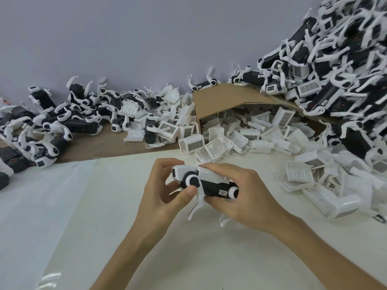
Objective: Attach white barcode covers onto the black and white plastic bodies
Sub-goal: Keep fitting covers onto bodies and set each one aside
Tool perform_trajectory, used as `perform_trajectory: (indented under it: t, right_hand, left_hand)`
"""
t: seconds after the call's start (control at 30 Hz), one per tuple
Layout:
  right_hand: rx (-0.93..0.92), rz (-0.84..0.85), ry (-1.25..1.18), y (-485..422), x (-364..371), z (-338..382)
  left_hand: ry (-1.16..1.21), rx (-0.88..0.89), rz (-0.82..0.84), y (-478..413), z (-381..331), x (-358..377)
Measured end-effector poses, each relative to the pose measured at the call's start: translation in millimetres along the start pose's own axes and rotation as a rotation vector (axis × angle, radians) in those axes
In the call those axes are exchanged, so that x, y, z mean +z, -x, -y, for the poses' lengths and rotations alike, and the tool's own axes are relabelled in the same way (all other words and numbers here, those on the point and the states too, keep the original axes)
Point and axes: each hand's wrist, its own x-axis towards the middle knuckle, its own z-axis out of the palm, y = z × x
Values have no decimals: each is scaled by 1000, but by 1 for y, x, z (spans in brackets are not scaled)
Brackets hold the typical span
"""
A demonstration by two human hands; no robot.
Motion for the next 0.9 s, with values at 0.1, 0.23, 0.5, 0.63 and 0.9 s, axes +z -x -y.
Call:
perform_trajectory:
  t: [0.1, 0.23, 0.5, 0.63, 0.9]
  right_hand:
    - [21, 36, 13, -2, -2, 1]
    - [29, 53, 6, -1, -1, 3]
    - [38, 83, 104, 0, -3, 4]
    - [2, 84, 170, 1, -2, 5]
    - [-9, 65, 187, 4, 0, 8]
  left_hand:
    - [-5, -5, 5, 2, 1, 2]
    - [16, 4, 2, 3, 2, 2]
    - [1, 10, -9, 5, 4, 4]
    - [-44, 6, -22, 5, 3, 5]
    - [-69, 11, -36, 5, 2, 4]
